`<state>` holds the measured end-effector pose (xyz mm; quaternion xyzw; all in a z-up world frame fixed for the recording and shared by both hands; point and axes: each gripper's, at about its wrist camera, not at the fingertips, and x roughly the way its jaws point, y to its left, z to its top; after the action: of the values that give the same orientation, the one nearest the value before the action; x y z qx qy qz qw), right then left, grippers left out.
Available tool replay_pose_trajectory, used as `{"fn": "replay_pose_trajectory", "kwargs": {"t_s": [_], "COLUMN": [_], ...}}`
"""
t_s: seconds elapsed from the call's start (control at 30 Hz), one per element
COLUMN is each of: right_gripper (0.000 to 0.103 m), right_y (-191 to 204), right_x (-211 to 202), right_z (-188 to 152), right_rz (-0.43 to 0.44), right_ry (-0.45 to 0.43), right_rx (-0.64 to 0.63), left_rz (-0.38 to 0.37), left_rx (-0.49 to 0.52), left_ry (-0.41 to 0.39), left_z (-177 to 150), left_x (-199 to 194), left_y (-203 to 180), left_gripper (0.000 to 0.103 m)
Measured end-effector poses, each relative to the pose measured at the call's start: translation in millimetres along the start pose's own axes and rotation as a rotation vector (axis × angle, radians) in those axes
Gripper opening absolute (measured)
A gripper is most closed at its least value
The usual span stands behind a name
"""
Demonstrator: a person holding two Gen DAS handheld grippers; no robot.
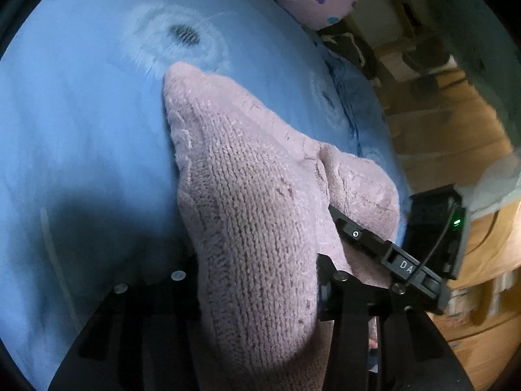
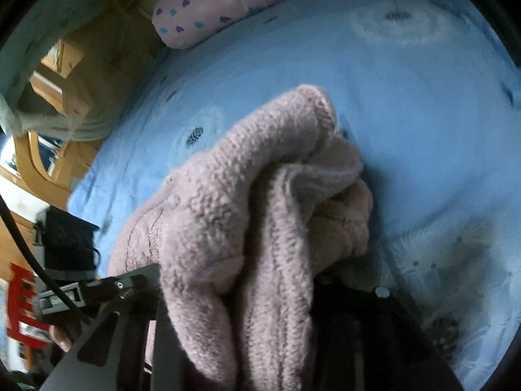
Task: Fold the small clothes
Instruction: 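Grasp the cardigan end with the left tool while the right tool grasps beside it, then lift the cardigan end with both tools and fold it over the rest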
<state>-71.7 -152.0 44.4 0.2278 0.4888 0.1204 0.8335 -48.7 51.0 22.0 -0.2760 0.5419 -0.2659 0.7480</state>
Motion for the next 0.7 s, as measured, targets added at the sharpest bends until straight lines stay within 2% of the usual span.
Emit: {"fn": "replay_pose_trajectory", "kwargs": {"t_s": [0.1, 0.2, 0.4, 0.7], "right_gripper": [0.035, 0.035, 0.035, 0.035], "right_y": [9, 9, 5, -1], "right_x": [-3, -11, -22, -20], "right_z": [-1, -2, -1, 15], "right_rz": [-0.033, -0.026, -0.016, -0.062], "right_ry": [-0.011, -0.032, -0.062, -0.158], "right_rx": [-0.037, -0.036, -0.033, -0.002], "left_rz": [0.049, 0.098, 0.194, 0.254], "left_rx": [0.096, 0.172, 0.268, 0.361], "left_ry": [-0.018, -0.043, -0.042, -0.051], "left_z": [0, -1, 5, 31], "left_x": [-8, -17, -16, -8], "left_y": [-16, -28, -43, -52], "left_gripper": [0.023, 0.022, 0.022, 0.022]}}
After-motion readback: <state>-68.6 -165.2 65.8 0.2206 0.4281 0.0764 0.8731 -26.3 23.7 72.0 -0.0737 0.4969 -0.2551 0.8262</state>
